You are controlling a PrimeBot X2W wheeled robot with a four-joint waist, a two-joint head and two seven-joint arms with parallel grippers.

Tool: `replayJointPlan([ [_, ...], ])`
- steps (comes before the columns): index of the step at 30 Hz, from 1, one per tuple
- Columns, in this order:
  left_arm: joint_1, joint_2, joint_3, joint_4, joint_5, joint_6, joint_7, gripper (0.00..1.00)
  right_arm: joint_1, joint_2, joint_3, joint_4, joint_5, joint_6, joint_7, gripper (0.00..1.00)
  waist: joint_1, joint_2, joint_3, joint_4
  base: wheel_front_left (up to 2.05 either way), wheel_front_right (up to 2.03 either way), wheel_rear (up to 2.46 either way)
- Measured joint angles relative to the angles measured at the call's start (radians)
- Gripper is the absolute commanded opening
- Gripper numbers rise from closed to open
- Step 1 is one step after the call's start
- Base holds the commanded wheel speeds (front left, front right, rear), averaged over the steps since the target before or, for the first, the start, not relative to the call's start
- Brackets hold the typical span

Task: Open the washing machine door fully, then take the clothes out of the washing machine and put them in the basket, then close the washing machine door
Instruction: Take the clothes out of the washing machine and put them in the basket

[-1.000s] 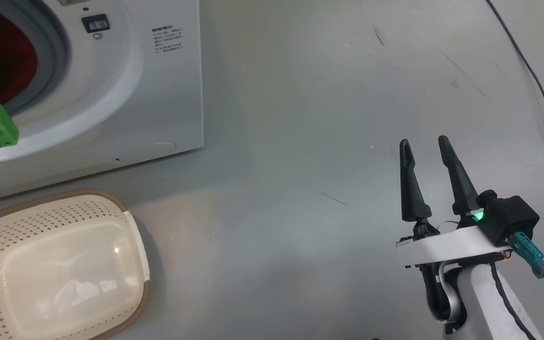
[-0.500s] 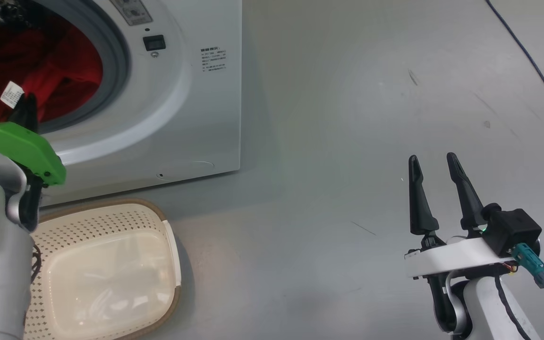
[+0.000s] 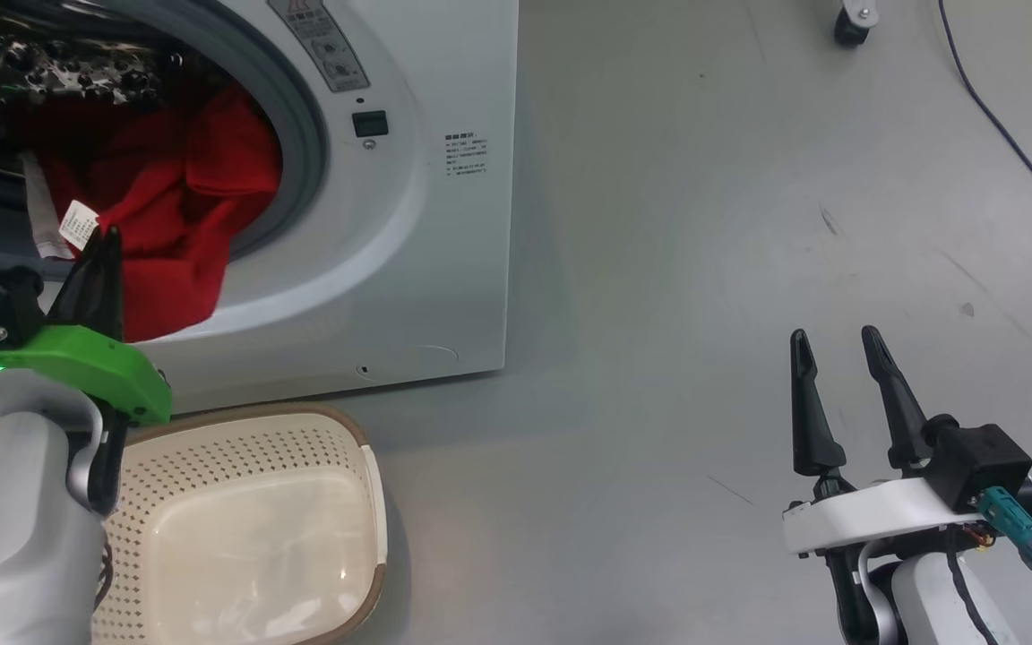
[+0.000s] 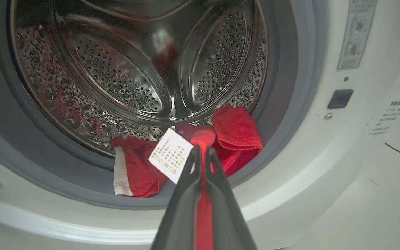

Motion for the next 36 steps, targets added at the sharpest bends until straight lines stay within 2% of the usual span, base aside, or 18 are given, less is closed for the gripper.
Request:
replayJointPlan([
  [4, 0.034, 0.004, -0.003, -0.045, 0.005, 0.000, -0.049, 0.00, 0.018, -0.001, -0.004, 0.004, 0.000, 0.003, 0.000, 1.00, 0.0000, 0.0000, -0.029, 0.019, 0.00, 0.00, 0.00],
  [14, 0.115, 0.004, 0.026, -0.223, 0.016, 0.000, -0.065, 0.00, 0.045, -0.002, -0.006, 0.013, -0.002, 0.014, 0.000, 1.00, 0.0000, 0.0000, -0.094, 0.059, 0.00, 0.00, 0.00],
  [21, 0.126, -0.001, 0.101, -0.490, 0.062, 0.000, -0.065, 0.00, 0.060, -0.001, -0.007, 0.009, -0.002, 0.018, 0.000, 1.00, 0.0000, 0.0000, -0.102, 0.067, 0.00, 0.00, 0.00],
  [28, 0.126, -0.024, 0.150, -0.689, 0.104, 0.000, -0.065, 0.00, 0.060, -0.001, -0.014, 0.004, -0.002, 0.018, 0.000, 1.00, 0.0000, 0.0000, -0.092, 0.068, 0.00, 0.00, 0.00],
  [32, 0.143, -0.038, 0.162, -0.725, 0.104, 0.000, -0.066, 0.00, 0.060, -0.001, -0.016, 0.002, -0.002, 0.025, 0.000, 1.00, 0.0000, 0.0000, -0.087, 0.067, 0.00, 0.00, 0.00],
  [36, 0.206, -0.043, 0.141, -0.703, 0.104, 0.000, -0.066, 0.00, 0.060, 0.000, -0.016, -0.001, -0.002, 0.025, 0.000, 1.00, 0.0000, 0.0000, -0.080, 0.065, 0.00, 0.00, 0.00],
])
